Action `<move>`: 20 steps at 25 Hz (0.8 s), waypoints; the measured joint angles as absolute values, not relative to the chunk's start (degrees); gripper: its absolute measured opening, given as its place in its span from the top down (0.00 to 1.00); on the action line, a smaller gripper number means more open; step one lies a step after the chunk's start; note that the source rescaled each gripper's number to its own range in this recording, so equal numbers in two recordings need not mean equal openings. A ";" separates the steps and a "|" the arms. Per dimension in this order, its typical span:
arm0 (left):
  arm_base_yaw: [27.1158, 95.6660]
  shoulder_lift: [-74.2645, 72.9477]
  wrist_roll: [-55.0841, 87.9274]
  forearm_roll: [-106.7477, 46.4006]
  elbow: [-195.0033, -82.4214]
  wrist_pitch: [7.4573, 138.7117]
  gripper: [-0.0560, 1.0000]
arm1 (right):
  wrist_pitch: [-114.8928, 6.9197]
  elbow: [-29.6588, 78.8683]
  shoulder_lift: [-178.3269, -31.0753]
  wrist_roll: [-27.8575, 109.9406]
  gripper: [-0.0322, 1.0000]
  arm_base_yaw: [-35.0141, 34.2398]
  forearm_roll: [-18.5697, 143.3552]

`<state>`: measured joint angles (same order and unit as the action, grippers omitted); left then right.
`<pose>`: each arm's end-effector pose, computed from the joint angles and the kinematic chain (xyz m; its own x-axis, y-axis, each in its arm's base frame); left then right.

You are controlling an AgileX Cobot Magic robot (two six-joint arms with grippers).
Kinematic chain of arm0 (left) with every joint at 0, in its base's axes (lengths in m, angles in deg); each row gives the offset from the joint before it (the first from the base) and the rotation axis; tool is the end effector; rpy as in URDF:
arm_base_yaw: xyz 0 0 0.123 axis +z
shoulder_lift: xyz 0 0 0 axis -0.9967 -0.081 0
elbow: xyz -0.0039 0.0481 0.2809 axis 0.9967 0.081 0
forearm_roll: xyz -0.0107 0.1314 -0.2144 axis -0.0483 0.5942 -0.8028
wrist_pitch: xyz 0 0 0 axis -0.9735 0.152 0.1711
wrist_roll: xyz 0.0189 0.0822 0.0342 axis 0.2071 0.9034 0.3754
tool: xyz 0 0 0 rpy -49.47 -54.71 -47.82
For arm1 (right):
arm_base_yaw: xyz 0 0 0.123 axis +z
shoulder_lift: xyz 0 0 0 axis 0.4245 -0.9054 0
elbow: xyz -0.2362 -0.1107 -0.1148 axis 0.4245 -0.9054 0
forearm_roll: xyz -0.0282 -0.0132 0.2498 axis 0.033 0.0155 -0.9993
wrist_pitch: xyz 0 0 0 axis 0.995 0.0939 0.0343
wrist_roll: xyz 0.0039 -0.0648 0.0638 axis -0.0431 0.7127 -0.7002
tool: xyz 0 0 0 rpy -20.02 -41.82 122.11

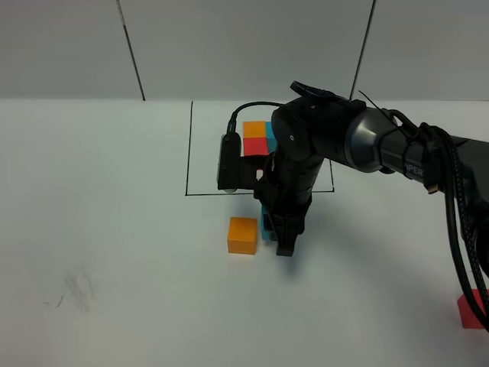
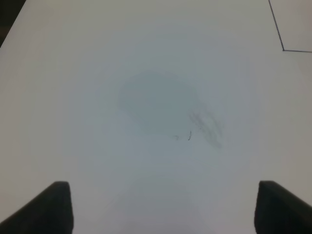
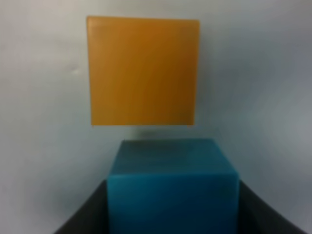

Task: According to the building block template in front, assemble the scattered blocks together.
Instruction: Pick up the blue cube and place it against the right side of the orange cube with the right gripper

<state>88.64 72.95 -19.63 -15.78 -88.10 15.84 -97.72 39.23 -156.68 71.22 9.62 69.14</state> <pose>-0.0072 0.0009 0.2783 -0.4461 -0.0528 -0.8934 -0.0817 0.9965 -0.0181 0.3677 0.2569 0.1550 -0.0383 -0.9899 -0.1366 -0.9867 0.0591 -0.1516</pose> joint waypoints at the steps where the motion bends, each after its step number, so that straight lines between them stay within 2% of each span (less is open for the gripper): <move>1: 88.64 72.95 -19.63 -15.78 -88.10 15.84 0.33 | -97.99 39.23 -156.68 71.22 0.97 9.62 69.20; 20: 88.64 72.95 -19.63 -15.78 -88.10 15.84 0.33 | -96.77 39.27 -156.68 74.33 0.97 11.10 69.27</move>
